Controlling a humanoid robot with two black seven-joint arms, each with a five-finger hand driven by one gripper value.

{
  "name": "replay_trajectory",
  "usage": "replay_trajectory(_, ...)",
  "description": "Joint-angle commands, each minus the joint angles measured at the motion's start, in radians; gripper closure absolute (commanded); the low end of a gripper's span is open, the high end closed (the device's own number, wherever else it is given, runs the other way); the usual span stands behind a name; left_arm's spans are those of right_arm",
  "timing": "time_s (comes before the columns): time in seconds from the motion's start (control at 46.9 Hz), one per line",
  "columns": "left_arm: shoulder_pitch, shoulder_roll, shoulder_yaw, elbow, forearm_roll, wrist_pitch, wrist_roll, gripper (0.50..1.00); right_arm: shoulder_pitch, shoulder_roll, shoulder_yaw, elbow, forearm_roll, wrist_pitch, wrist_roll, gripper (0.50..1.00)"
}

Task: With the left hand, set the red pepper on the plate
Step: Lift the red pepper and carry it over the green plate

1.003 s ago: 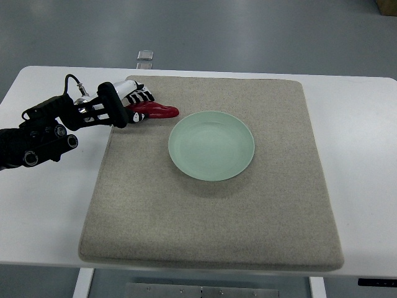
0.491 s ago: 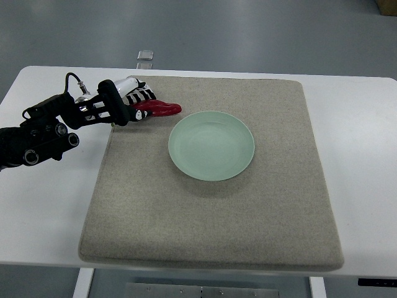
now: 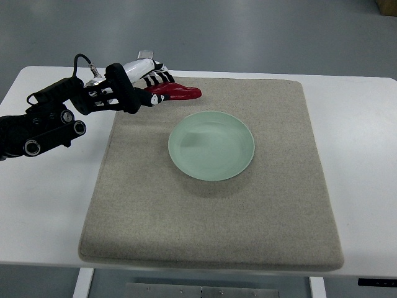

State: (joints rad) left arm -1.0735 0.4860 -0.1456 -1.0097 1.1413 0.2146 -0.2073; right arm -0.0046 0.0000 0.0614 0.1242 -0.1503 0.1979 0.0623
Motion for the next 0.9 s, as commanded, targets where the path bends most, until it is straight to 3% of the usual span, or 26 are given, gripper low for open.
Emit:
replay_trajectory(0.0, 0.001, -0.001, -0.012, -0.052, 0.049, -0.003, 0.000, 1.000, 0.000, 0.000, 0.000, 0.000, 0.000, 0.000, -0.001, 0.568)
replay_trajectory(0.32, 0.007, -0.006, -0.009, -0.196, 0.195, -0.026, -0.007, 1.000, 0.000, 0.000, 0.000, 0.000, 0.000, 0.000, -0.001, 0.568)
replay_trajectory(0.875, 0.026, -0.032, 0.049, -0.185, 0.296, -0.047, -0.050, 1.000, 0.000, 0.000, 0.000, 0.000, 0.000, 0.000, 0.001, 0.568)
